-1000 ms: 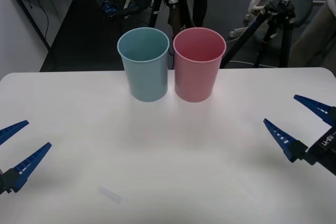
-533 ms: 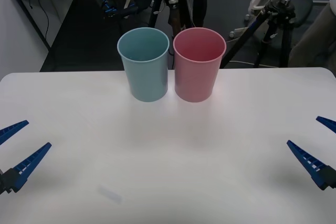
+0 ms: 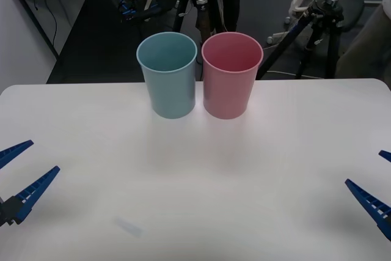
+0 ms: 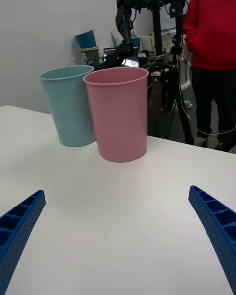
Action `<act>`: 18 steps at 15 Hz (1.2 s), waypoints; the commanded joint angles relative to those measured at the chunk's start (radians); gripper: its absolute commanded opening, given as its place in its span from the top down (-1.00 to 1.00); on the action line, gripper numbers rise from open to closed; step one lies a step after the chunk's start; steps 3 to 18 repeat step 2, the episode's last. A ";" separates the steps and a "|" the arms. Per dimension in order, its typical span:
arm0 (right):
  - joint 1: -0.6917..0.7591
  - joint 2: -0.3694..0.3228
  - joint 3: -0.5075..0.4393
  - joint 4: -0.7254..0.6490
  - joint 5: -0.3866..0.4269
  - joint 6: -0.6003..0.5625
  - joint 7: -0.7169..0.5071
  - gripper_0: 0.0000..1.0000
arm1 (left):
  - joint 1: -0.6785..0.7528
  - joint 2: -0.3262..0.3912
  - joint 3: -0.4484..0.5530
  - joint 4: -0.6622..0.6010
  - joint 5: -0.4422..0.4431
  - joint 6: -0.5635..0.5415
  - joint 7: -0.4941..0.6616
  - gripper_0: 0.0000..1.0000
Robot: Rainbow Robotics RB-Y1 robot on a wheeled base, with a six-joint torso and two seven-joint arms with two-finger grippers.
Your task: Grasp the object on the table and drop it into the matching bin: aluminum can to the light blue bin, PET bottle to the pink bin.
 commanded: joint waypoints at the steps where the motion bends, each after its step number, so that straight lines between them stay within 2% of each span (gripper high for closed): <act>1: 0.005 0.002 0.000 0.000 0.001 -0.003 0.005 -1.00 | 0.000 0.000 0.000 0.000 0.000 0.000 0.000 -1.00; 18: 0.005 0.002 0.000 0.000 0.001 -0.003 0.005 -1.00 | 0.000 0.000 0.000 0.000 0.000 0.000 0.000 -1.00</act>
